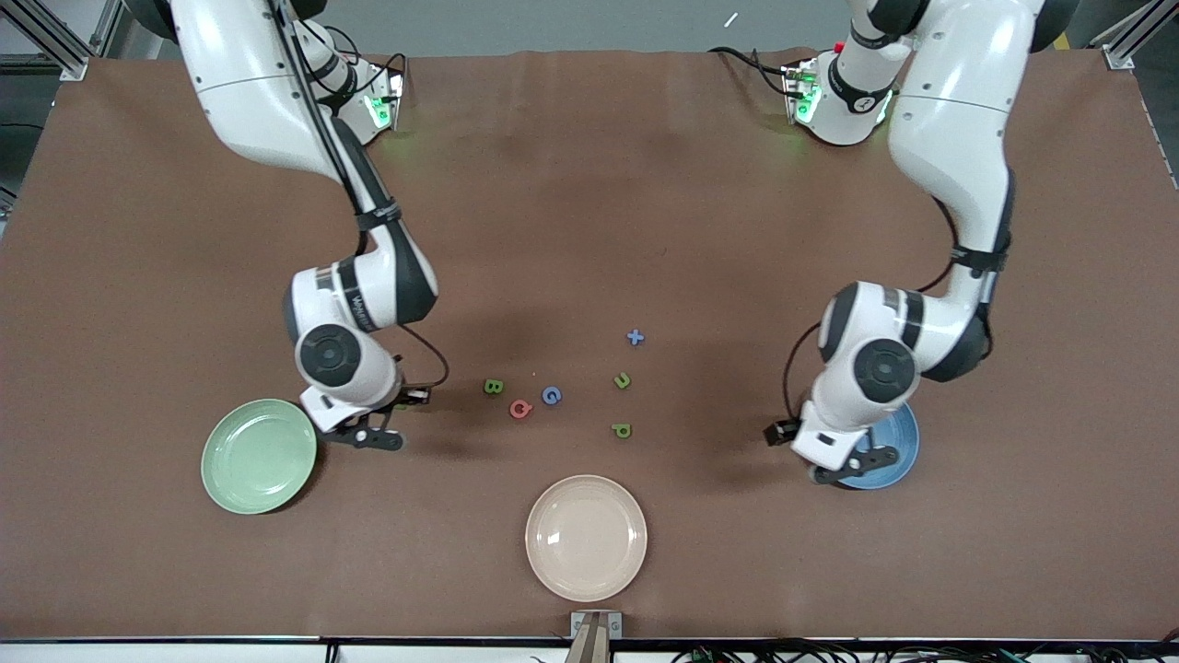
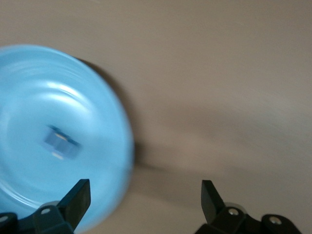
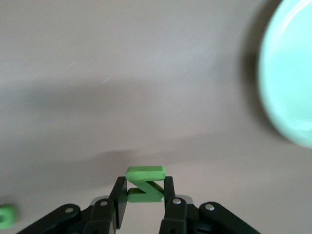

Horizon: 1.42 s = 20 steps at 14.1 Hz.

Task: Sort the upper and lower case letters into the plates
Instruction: 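Place the E on the blue plate while the right gripper places the M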

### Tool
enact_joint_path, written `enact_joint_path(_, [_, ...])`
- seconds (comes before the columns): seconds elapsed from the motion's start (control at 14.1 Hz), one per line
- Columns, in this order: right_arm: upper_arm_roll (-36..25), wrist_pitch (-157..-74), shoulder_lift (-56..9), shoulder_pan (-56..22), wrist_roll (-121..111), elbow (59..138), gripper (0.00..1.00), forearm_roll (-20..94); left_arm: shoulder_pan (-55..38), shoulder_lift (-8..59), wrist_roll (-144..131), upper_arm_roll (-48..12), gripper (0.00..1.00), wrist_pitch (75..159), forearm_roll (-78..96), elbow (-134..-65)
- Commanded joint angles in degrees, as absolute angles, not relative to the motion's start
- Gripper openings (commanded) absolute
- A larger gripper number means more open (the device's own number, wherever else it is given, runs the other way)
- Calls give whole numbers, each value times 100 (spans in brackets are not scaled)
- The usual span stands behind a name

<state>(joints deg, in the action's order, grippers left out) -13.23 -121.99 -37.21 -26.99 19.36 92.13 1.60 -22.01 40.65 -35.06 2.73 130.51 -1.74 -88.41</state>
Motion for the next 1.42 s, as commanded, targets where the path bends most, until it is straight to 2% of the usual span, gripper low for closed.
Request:
enact_joint_path(0.0, [-1686, -12094, -3638, -2646, 945, 9132, 7, -9, -2644, 4069, -3971, 360, 97, 13069, -246, -8597])
enact_joint_path(0.14, [-1740, -12103, -3639, -2366, 127, 9123, 7, -17, -2768, 4192, -4043, 360, 95, 13183, -255, -8386])
enact_joint_path(0.43, [-1723, -12303, -3936, -1601, -1360, 8922, 7, -97, -3041, 4534, -4008, 360, 88, 14113, -255, -8367])
enact_joint_path(0.57, [-1714, -12803, -4104, -1451, -1669, 8930, 11, -35, -3111, 4719, -3955, 352, 83, 14684, -246, -8324])
enact_joint_path(0.78, [-1696, -12972, -4254, -1345, -1714, 8930, 18, 0, -3278, 4851, -3964, 360, 81, 14783, -255, -8192])
enact_joint_path(0.92, [-1688, -13138, -4306, -1301, -1714, 8930, 31, 61, -3322, 4887, -3859, 360, 79, 14783, -255, -8130])
enact_joint_path(1.21, [-1679, -13228, -4272, -1353, -1644, 8903, 88, 88, -3480, 4931, -3718, 369, 79, 14897, -264, -8121])
enact_joint_path(1.35, [-1644, -13175, -4210, -1511, -1600, 8859, 98, 227, -3507, 4948, -3709, 369, 79, 14932, -377, -8112])
